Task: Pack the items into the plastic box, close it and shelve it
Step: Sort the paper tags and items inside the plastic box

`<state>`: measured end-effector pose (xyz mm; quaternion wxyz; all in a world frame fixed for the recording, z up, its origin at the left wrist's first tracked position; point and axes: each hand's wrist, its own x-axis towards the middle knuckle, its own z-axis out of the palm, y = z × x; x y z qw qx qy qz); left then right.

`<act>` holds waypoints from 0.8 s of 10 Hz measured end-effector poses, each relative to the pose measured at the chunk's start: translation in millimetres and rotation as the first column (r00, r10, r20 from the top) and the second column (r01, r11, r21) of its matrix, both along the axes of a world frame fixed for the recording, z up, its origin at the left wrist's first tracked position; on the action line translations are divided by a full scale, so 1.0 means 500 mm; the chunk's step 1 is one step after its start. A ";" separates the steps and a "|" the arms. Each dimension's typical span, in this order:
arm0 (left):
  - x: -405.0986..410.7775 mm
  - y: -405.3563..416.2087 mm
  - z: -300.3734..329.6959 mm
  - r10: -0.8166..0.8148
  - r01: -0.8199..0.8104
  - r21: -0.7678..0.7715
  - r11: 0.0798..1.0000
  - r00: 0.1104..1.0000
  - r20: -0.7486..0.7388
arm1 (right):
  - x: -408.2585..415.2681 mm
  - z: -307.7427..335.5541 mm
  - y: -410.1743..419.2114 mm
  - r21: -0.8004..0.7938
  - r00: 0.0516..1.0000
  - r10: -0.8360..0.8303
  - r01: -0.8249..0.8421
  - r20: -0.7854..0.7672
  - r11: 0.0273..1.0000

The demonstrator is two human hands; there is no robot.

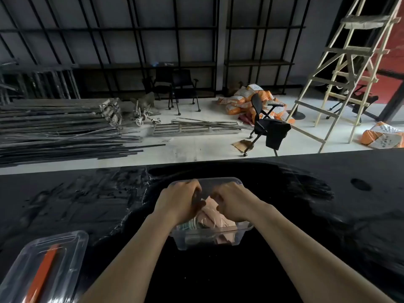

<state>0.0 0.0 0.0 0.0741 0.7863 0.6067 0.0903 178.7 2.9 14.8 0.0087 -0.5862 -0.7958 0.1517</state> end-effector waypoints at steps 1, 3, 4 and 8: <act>0.007 0.003 -0.019 -0.017 0.004 -0.138 0.990 0.996 -0.090 | 0.001 -0.011 0.000 -0.085 0.983 0.019 -0.004 0.180 0.996; 0.020 -0.003 -0.029 -0.065 0.026 -0.178 0.984 0.975 -0.213 | 0.029 -0.148 0.132 -0.459 0.906 -0.187 0.360 0.379 0.812; 0.017 0.001 -0.017 -0.066 0.018 -0.224 0.974 0.976 -0.209 | 0.005 -0.052 0.037 -0.149 0.874 0.232 -0.184 0.427 0.971; 0.032 0.010 0.010 -0.088 -0.050 -0.230 0.972 0.830 -0.551 | -0.043 -0.070 0.055 -0.289 0.983 -0.045 0.096 0.177 0.952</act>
